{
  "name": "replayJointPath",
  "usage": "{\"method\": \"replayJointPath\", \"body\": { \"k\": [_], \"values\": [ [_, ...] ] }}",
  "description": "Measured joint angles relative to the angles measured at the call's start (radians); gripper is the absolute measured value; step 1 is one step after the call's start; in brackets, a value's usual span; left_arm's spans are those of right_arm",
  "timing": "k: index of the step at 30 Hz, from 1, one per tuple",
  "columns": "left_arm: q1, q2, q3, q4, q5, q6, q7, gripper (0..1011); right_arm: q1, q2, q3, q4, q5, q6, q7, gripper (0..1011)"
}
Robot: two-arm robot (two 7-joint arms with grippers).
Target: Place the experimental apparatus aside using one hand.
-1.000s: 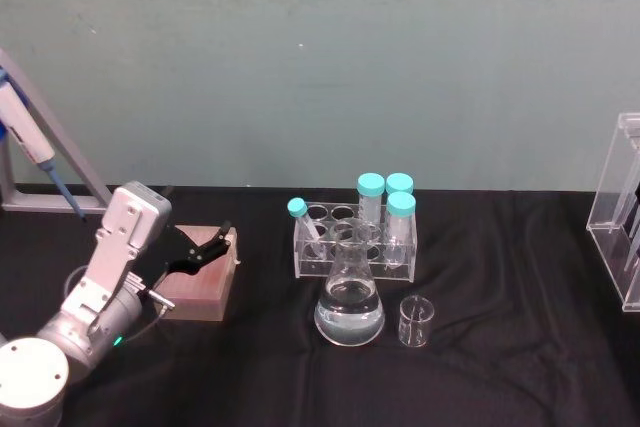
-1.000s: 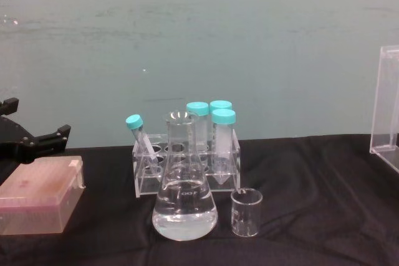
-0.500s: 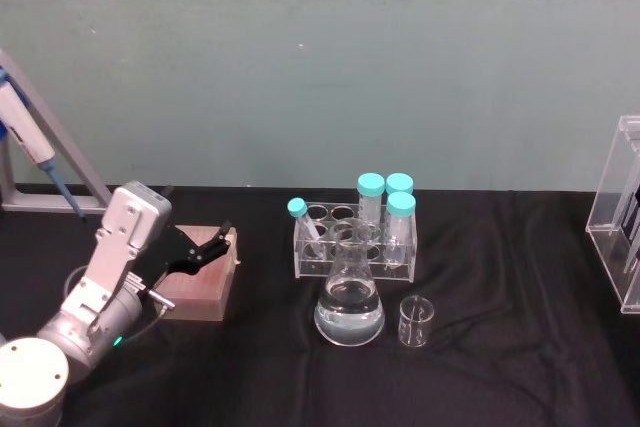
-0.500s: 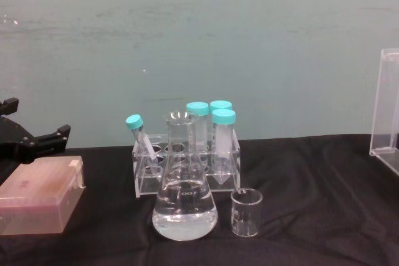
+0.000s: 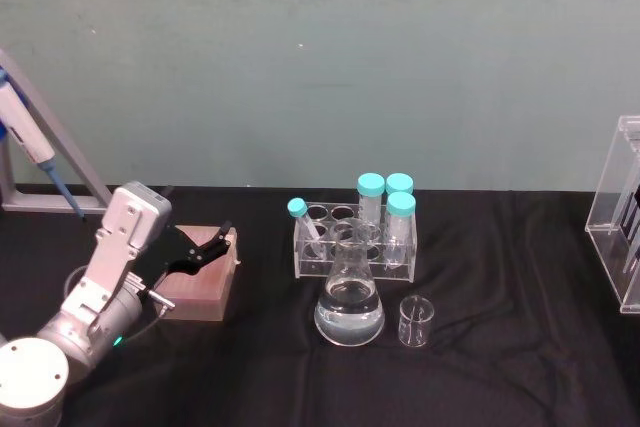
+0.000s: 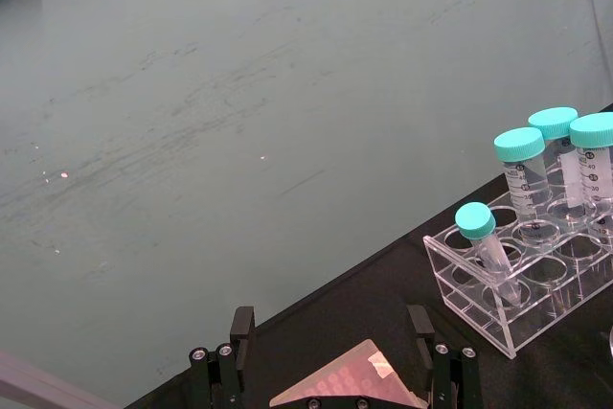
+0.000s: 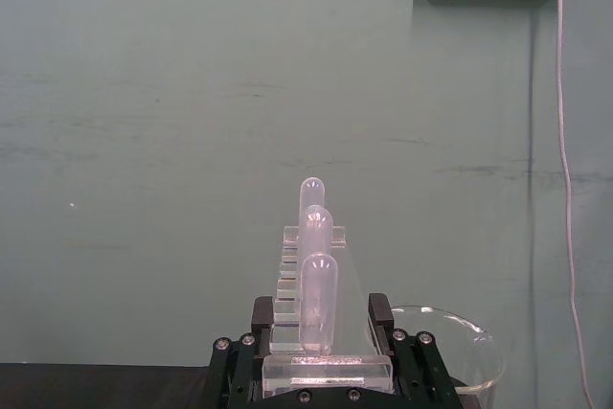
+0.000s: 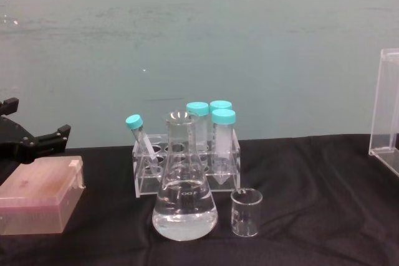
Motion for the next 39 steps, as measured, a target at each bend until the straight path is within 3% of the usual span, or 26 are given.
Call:
{"method": "replayJointPath", "body": {
  "k": [20, 34, 39],
  "values": [
    [0.0, 0.0, 0.0, 0.0, 0.0, 0.0, 0.0, 1000, 0.0, 0.0, 0.0, -0.001, -0.001, 0.0, 0.0, 616],
    [0.0, 0.0, 0.0, 0.0, 0.0, 0.0, 0.0, 1000, 0.0, 0.0, 0.0, -0.001, -0.002, 0.0, 0.0, 974],
    [0.0, 0.0, 0.0, 0.0, 0.0, 0.0, 0.0, 1000, 0.0, 0.0, 0.0, -0.001, -0.002, 0.0, 0.0, 1003]
  ]
}}
